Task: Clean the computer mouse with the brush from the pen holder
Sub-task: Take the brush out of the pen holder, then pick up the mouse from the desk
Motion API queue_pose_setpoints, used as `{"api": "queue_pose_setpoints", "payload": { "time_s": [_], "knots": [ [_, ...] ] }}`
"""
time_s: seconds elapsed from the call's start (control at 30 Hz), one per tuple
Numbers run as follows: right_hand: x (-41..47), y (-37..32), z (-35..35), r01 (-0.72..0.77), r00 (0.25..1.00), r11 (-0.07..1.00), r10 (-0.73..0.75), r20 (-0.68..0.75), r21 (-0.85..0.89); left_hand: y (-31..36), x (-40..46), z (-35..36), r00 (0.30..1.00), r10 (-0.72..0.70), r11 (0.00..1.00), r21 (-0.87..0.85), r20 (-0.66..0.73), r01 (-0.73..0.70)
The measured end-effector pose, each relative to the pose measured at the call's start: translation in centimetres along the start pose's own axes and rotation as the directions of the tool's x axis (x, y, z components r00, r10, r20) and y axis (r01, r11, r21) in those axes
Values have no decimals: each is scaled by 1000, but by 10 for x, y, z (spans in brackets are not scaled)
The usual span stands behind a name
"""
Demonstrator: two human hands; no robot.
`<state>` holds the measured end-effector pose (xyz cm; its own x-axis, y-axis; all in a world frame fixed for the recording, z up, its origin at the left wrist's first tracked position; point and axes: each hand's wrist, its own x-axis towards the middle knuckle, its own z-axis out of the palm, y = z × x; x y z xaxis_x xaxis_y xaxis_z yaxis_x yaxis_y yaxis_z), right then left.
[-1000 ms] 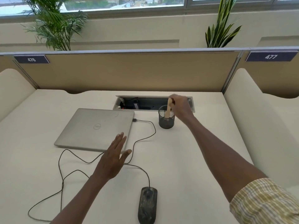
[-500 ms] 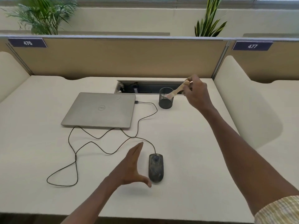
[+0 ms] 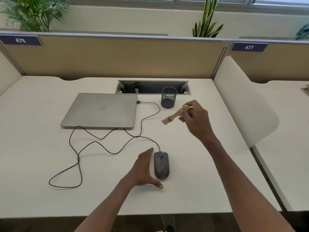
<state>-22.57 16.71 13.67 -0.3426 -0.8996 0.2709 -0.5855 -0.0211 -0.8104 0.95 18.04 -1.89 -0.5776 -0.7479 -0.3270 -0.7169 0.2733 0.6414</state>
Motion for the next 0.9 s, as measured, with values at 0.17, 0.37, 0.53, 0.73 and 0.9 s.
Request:
{"api": "queue_pose_setpoints", "payload": {
  "time_s": [0.17, 0.37, 0.53, 0.73, 0.9],
  "knots": [
    [-33, -5, -4, -22, 1000, 999, 22, 9, 39, -1, 7, 2, 1000, 8, 1000, 29, -17, -7],
    [-66, -6, -20, -51, 998, 996, 54, -29, 73, -4, 11, 9, 998, 17, 1000, 26, -64, -15],
    [-90, -4, -39, -55, 994, 997, 60, -86, 60, -6, 14, 15, 992, 29, 999, -12, -122, -30],
    [-111, -7, -52, -86, 990, 996, 88, -107, 24, -3, 15, 16, 987, 22, 999, -23, -158, -26],
    [-127, -14, -65, -49, 992, 999, 46, -120, -18, 3, 7, 16, 977, 3, 995, -100, -213, -25]
  ]
}}
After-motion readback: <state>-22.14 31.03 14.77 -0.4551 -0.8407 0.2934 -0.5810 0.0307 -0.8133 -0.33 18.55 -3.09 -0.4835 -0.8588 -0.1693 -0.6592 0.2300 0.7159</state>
